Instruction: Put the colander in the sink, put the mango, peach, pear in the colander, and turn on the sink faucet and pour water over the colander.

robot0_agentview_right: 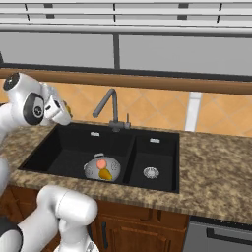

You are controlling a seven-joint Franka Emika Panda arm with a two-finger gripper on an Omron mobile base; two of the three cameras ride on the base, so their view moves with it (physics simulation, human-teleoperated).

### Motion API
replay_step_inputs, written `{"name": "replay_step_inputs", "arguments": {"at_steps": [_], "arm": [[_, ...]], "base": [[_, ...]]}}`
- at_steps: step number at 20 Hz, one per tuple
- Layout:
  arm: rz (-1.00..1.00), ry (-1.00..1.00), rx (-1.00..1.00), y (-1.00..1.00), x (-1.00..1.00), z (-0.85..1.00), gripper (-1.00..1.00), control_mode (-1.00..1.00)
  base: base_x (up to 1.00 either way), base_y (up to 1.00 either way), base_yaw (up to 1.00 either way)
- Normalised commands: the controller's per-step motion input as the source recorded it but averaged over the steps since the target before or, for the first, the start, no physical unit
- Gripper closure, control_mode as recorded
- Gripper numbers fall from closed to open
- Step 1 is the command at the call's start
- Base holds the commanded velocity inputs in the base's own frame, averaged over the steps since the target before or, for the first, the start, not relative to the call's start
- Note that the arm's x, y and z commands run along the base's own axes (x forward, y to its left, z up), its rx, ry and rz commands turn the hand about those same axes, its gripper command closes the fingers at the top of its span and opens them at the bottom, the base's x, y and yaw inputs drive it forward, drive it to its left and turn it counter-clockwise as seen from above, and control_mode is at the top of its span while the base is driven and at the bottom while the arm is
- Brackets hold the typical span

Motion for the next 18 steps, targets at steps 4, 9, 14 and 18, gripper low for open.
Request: {"name": "replay_step_inputs", "arguments": {"at_steps": [4,9,14,18], "arm": [[0.00,0.21,-0.34,0.08,0.60,-0.93,1.00,-1.00],[0.00,0.26,-0.38,0.17,0.78,-1.00,1.00,-1.00],[0.02,0.15,-0.15,-0.05,0.52,-1.00,1.00,-1.00],[0.04,0.03,0.13,-0.28,0.34,-1.00,1.00,-1.00]], "base": [[0.00,0.00,0.00],[0.00,0.00,0.00],[0.00,0.00,0.00],[0.00,0.00,0.00]]}}
